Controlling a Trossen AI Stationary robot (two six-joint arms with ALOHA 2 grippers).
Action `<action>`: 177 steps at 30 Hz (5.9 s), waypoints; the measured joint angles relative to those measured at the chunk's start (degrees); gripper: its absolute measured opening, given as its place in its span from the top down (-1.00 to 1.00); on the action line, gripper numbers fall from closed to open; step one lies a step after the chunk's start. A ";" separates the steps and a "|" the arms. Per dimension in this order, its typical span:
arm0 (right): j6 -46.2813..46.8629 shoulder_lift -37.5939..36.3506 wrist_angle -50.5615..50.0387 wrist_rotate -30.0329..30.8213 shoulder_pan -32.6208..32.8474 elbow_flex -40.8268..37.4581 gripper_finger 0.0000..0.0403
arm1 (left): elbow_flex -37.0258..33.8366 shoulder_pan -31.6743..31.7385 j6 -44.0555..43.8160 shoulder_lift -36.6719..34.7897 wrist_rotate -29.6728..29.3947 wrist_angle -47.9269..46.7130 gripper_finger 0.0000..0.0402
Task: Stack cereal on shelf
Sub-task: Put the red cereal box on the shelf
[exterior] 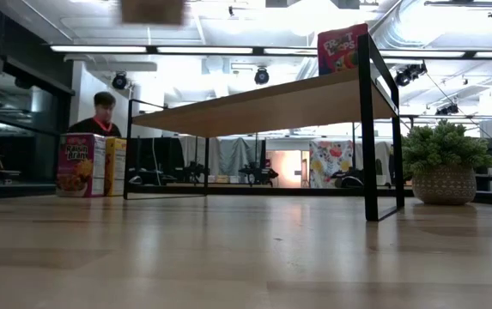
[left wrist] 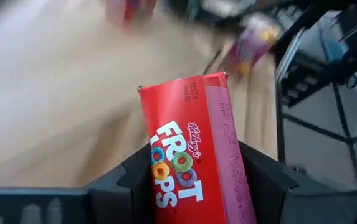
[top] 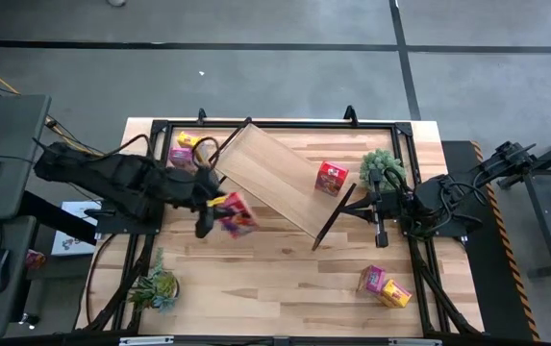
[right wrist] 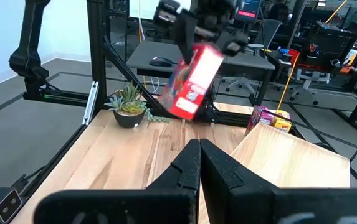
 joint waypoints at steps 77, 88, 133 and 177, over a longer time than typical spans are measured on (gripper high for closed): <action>0.50 0.00 3.26 -0.02 0.00 0.02 1.00 | 32.35 15.26 52.33 38.03 9.33 3.40 -0.26; 0.02 -0.09 1.40 3.37 0.00 0.02 1.00 | 22.37 12.41 42.81 32.71 12.08 13.04 0.63; 18.08 0.04 -21.39 -5.54 -28.15 0.04 1.00 | -15.51 21.27 29.14 32.56 23.50 68.60 1.00; 15.30 0.02 -22.71 -11.32 -28.13 0.00 1.00 | -5.82 22.71 32.38 37.15 29.67 58.82 1.00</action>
